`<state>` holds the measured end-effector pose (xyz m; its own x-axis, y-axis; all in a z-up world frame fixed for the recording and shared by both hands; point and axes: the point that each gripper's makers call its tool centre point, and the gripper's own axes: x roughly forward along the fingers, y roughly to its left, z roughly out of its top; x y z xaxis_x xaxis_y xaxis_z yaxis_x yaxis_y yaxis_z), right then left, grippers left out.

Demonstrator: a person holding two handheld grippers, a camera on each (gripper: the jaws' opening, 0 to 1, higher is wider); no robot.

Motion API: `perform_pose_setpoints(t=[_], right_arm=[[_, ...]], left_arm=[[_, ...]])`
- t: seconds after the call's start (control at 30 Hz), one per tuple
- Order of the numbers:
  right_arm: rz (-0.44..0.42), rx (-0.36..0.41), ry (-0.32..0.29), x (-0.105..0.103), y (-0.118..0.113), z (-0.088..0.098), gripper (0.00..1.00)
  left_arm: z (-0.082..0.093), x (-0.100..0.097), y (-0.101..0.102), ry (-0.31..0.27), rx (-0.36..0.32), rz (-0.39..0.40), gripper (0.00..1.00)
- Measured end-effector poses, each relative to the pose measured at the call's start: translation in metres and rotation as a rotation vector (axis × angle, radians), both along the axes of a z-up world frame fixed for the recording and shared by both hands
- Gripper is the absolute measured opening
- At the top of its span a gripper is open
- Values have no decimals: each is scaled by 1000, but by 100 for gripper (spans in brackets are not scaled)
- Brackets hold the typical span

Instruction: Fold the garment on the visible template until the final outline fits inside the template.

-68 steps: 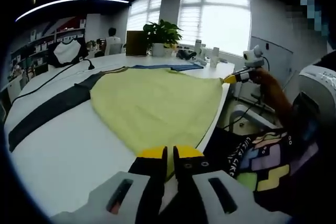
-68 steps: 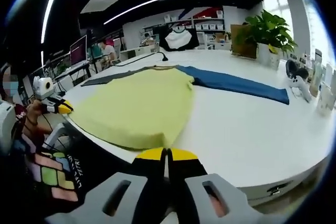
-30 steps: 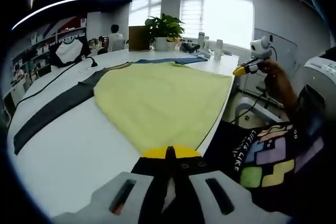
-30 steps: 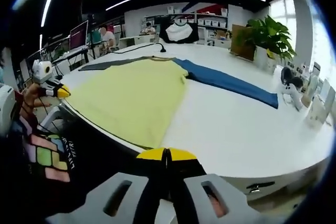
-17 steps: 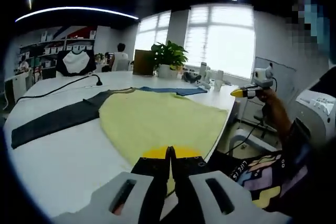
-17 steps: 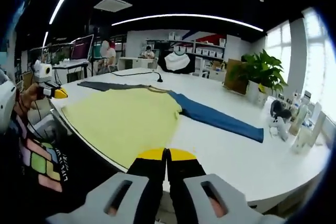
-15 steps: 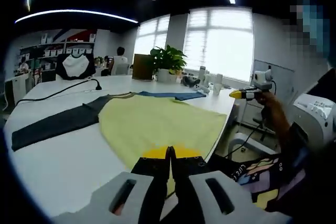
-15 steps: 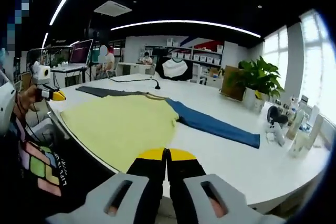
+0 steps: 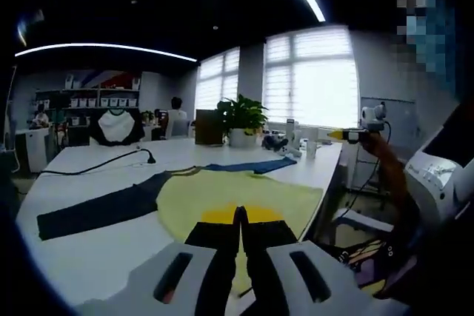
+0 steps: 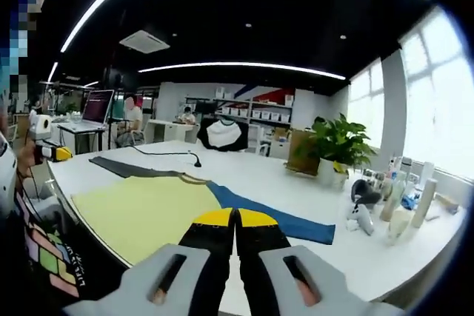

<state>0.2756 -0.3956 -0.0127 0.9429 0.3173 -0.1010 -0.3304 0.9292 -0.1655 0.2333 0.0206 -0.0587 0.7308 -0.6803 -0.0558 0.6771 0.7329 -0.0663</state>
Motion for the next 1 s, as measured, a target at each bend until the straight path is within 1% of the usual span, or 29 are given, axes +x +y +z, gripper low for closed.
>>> perform_pose_setpoints(t=[0.07,0.13,0.23,0.27,0.33,0.4,0.43,0.47,0.53,0.6,0.67,0.7,0.77,0.83,0.9,1.0], right_arm=[[-13,-15,-8,4,-5,5,0],[-22,-18,-17,7,-10,11,0],[-34,-23,-30,13,-15,18,0],[-52,-43,-44,17,-20,21,0],[-77,-71,-49,23,-28,25,0],[-90,-76,-57,31,-37,30,0],[-97,-83,-63,34,-41,32,3],[-99,-88,-65,35,-43,33,3],[-110,-101,-65,44,-54,35,5],[-109,-109,-56,50,-59,34,8],[-105,-101,-38,59,-68,29,11],[-104,-100,-38,62,-70,28,14],[-110,-98,-23,71,-76,21,18],[-117,-101,-33,80,-83,17,21],[-124,-97,-36,89,-89,13,25],[-130,-83,-33,98,-95,9,34]], left_arm=[[6,-1,4,-13,-18,8,1],[9,-1,7,-16,-24,14,1],[12,-1,11,-34,-8,42,1],[13,-1,13,-41,-2,52,1],[16,0,16,-57,5,70,1],[18,1,19,-63,10,88,1],[19,1,21,-71,13,101,1],[21,2,25,-80,16,116,1],[24,3,30,-90,18,142,1],[26,5,32,-97,15,154,1],[29,6,36,-106,5,171,1],[31,7,37,-110,-2,181,1],[33,8,39,-121,8,195,2],[34,10,44,-144,35,226,4],[35,11,49,-157,45,250,5],[33,15,59,-145,30,287,7]])
